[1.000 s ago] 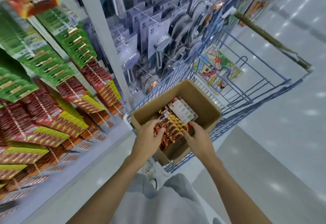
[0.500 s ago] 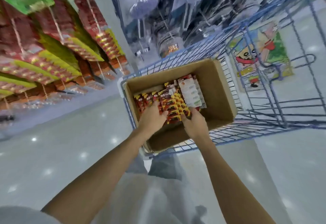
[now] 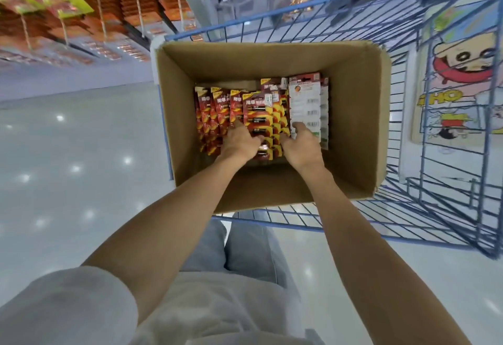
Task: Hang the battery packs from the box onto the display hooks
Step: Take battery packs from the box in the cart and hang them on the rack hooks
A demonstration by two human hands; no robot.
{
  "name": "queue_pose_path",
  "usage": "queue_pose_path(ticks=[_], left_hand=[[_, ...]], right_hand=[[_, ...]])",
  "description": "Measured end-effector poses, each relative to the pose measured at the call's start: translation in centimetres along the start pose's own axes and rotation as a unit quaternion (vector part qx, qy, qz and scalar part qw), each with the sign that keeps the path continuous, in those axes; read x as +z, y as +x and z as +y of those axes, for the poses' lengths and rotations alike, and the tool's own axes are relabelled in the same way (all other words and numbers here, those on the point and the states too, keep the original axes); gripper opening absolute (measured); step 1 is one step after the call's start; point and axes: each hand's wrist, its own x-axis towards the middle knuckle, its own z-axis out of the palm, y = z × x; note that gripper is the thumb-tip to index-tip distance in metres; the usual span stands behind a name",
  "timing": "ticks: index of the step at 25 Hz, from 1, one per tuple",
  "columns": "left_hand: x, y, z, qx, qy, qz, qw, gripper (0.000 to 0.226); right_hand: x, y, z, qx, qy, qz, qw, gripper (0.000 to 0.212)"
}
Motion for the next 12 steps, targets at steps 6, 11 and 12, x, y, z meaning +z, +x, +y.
queue_pose_path(ticks=[6,11,12], left_hand=[[2.8,2.4,-0.4,-0.039,-0.046,0.059,0.996,0.094],[3.9,2.4,-0.2,-0.037,-0.125,0.123,0.984,0.085],[4.1,2.5,-0.2,-0.037,-0.123,0.128,0.983,0.081]], right_hand=[[2.6,3.1,0.1,-0.002,-0.016,-0.032,0.999,0.032],[3.8,4.5,0.4,0.003,-0.008,-0.023,1.000,0.032],[3.9,4.7,0.4,0.006,-0.011,-0.018,1.000,0.033]])
